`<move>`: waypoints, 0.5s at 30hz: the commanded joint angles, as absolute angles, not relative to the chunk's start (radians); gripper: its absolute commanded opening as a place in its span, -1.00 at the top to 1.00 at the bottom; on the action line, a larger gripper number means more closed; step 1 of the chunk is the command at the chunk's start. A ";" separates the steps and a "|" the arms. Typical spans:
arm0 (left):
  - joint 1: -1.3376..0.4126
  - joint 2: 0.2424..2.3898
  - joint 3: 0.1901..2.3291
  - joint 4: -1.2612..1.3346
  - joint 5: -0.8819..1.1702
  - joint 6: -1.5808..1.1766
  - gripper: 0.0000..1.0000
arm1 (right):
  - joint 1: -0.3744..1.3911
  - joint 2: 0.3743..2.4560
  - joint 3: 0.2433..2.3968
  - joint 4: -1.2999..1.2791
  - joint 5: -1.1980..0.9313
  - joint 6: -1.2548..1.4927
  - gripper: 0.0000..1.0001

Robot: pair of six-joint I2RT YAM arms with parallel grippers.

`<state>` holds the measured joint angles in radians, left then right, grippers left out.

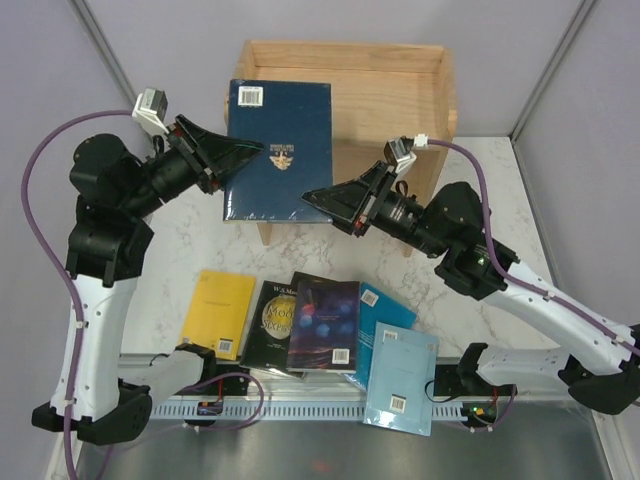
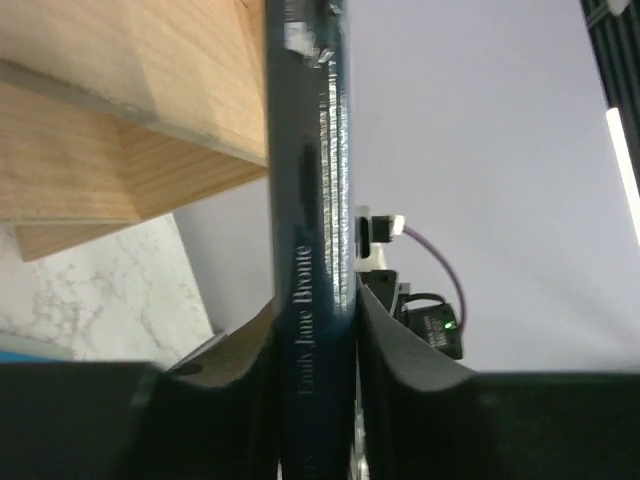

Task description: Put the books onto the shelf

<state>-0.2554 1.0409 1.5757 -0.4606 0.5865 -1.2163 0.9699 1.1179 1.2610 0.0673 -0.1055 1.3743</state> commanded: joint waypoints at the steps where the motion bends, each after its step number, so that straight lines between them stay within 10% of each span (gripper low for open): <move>1: -0.235 1.083 1.747 -0.612 0.703 -1.022 0.22 | 0.921 1.129 1.410 0.111 -0.115 1.284 1.00; 4: -0.210 1.134 1.903 -0.858 0.664 -0.873 -0.41 | 0.815 1.143 1.469 0.060 -0.159 1.295 1.00; 15: -0.207 1.072 1.956 -1.152 0.451 -0.689 -0.62 | 0.719 1.310 1.664 -0.101 -0.227 1.256 1.00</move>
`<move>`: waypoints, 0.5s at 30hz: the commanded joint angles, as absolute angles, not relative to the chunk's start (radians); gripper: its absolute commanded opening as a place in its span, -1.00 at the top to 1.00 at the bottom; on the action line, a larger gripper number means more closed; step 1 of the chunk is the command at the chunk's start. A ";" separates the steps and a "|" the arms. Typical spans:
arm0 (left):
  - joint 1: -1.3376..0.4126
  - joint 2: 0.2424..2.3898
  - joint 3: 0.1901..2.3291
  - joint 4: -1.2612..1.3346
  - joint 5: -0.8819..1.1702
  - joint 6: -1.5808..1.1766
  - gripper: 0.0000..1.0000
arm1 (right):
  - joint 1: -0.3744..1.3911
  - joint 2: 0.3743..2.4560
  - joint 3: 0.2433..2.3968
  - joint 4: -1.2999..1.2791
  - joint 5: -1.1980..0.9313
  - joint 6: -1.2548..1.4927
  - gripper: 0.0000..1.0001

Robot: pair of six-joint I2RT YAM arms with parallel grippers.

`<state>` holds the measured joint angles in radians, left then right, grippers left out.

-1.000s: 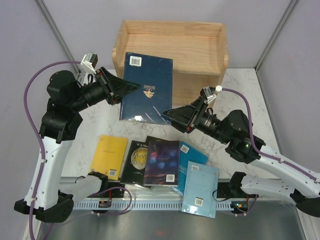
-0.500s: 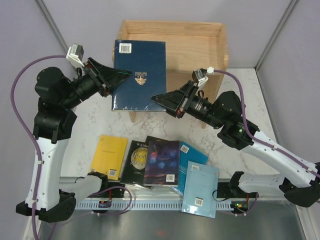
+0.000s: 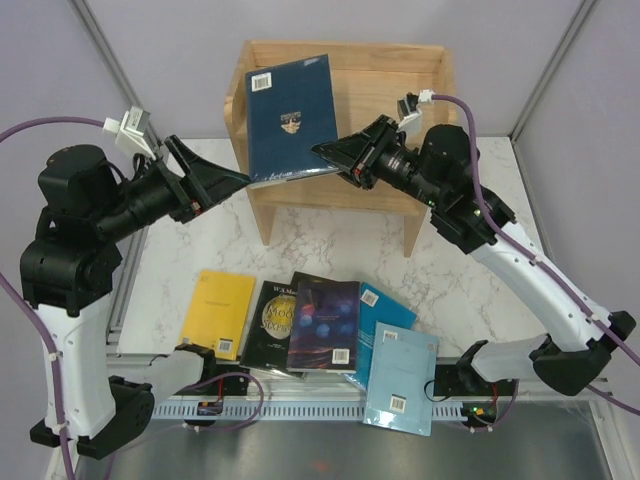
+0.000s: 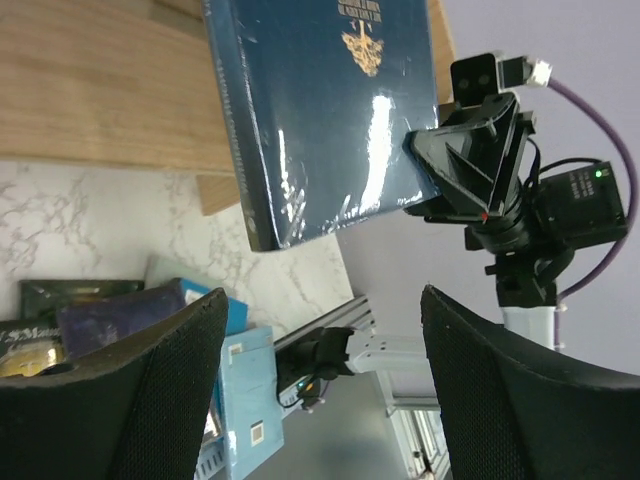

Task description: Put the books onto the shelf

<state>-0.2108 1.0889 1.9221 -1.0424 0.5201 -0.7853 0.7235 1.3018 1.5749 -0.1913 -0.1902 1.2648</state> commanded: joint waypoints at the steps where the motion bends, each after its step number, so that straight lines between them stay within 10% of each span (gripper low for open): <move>1: -0.206 1.068 1.954 -1.158 0.443 -0.687 -0.62 | 0.716 1.319 1.677 -0.106 -0.226 1.259 1.00; 15: -0.207 0.993 1.919 -1.239 0.396 -0.643 -0.62 | 0.713 1.503 1.815 -0.089 -0.068 1.285 1.00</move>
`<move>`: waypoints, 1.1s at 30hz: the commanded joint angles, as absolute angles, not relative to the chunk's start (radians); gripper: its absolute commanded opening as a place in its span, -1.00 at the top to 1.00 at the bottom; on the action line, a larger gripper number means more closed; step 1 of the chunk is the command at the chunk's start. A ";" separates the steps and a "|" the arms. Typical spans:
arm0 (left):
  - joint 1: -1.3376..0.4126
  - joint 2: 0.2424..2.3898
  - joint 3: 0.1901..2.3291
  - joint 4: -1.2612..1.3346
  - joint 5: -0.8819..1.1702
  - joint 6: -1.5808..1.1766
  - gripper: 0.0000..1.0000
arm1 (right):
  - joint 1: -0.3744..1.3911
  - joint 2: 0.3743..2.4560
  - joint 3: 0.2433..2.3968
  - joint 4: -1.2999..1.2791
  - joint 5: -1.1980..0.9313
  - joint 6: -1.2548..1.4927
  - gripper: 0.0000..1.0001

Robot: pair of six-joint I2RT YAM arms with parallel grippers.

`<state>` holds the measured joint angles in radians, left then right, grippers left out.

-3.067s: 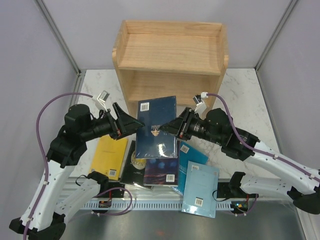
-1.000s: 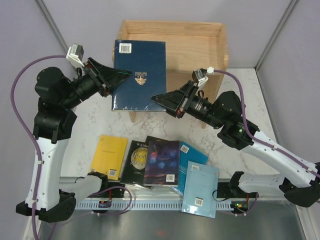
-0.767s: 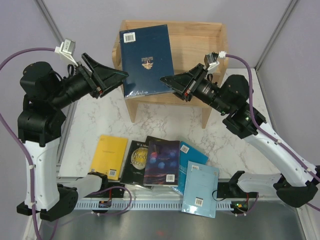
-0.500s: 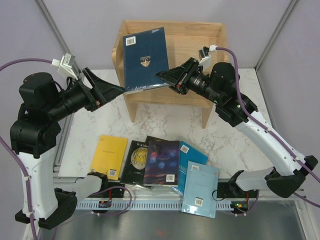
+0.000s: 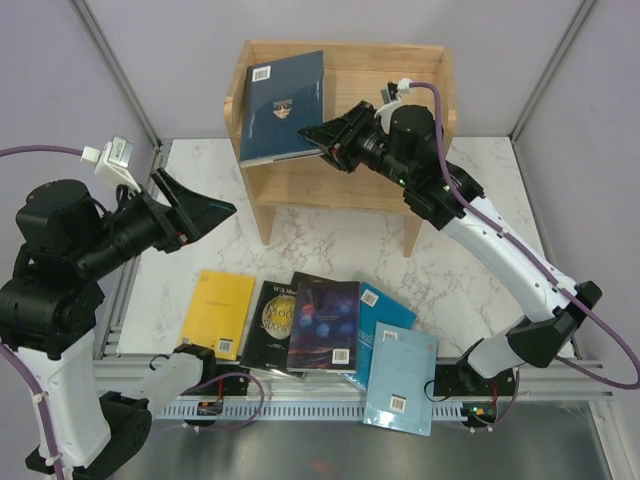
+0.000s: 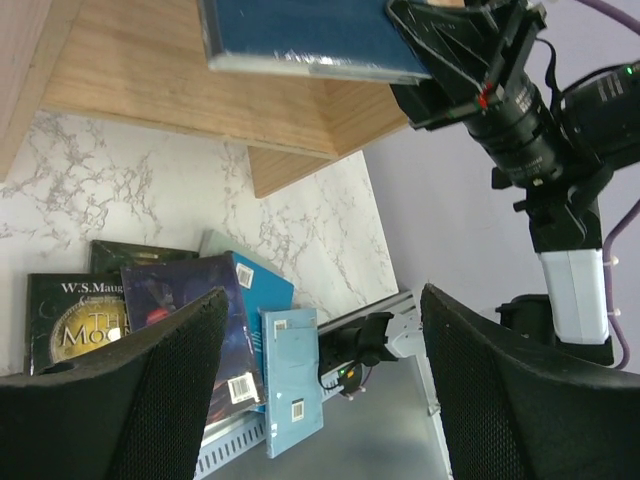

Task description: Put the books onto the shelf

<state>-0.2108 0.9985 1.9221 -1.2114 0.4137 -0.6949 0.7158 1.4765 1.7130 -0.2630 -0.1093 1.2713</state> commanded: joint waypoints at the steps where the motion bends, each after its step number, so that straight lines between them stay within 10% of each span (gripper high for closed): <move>1: -0.207 0.992 1.917 -1.239 0.396 -0.643 -0.62 | 0.713 1.520 1.837 -0.087 -0.066 1.296 1.00; 11: -0.207 0.997 1.908 -1.244 0.419 -0.620 -0.60 | 0.712 1.631 1.878 -0.068 -0.054 1.356 0.89; 15: -0.206 1.002 1.910 -1.244 0.420 -0.611 -0.60 | 0.710 1.634 1.870 -0.066 -0.123 1.403 -0.23; 16: -0.207 1.000 1.908 -1.247 0.420 -0.609 -0.60 | 0.710 1.631 1.859 -0.061 -0.138 1.410 -0.96; 33: -0.207 0.986 1.853 -1.230 0.425 -0.643 -0.57 | 0.709 1.451 1.680 -0.304 -0.339 1.437 -0.96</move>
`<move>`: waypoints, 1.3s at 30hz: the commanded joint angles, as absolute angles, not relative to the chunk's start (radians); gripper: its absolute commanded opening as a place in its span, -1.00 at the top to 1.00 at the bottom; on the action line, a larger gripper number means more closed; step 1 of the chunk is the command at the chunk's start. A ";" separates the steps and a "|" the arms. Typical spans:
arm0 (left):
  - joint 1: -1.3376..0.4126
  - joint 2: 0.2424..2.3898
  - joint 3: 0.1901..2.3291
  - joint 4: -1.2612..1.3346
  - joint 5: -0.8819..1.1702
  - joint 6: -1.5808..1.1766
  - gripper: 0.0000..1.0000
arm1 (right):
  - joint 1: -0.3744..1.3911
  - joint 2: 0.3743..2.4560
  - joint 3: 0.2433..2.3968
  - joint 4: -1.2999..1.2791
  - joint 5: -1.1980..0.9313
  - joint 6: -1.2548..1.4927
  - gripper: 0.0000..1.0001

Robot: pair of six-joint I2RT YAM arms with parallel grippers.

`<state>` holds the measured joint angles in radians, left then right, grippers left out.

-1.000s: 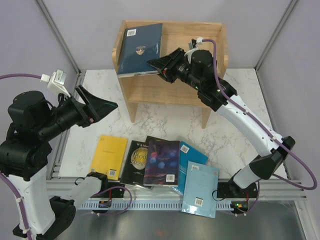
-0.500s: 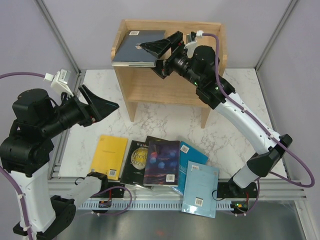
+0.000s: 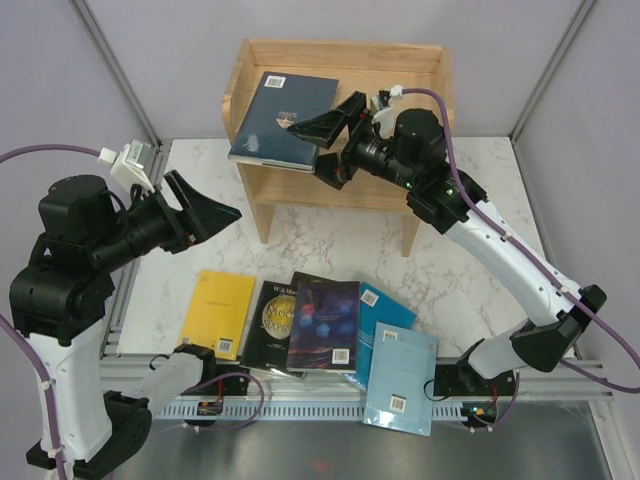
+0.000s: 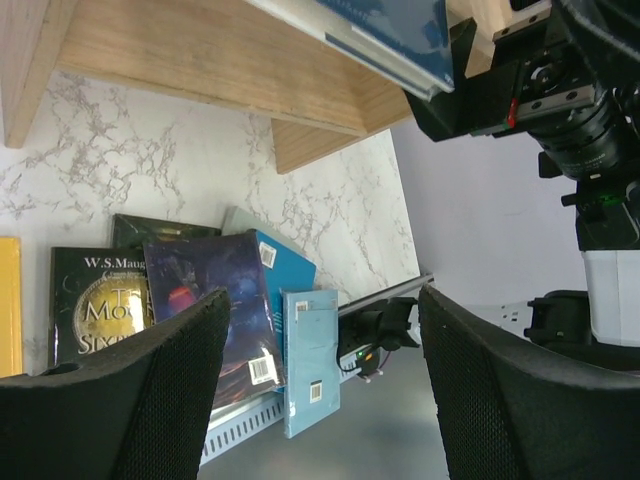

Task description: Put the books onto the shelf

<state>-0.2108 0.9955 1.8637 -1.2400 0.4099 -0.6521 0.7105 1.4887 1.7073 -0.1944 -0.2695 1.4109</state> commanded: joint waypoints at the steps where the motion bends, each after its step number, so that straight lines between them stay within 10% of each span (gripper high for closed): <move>1: -0.207 0.983 1.842 -1.226 0.425 -0.644 -0.57 | 0.709 1.444 1.661 -0.310 -0.339 1.434 -0.96; 9: -0.207 0.960 1.807 -1.210 0.431 -0.670 -0.55 | 0.709 1.425 1.601 -0.325 -0.400 1.421 -0.83; 19: -0.207 0.943 1.787 -1.210 0.430 -0.686 -0.54 | 0.701 1.445 1.666 -0.324 -0.400 1.407 0.57; 39: -0.207 0.934 1.786 -1.224 0.437 -0.689 -0.53 | 0.591 1.663 1.888 -0.324 -0.429 1.416 0.75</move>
<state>-0.2108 0.9401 1.7836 -1.2324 0.4129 -0.6739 0.6128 1.6367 1.8519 -0.3298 -0.4400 1.4189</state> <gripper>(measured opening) 0.765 0.295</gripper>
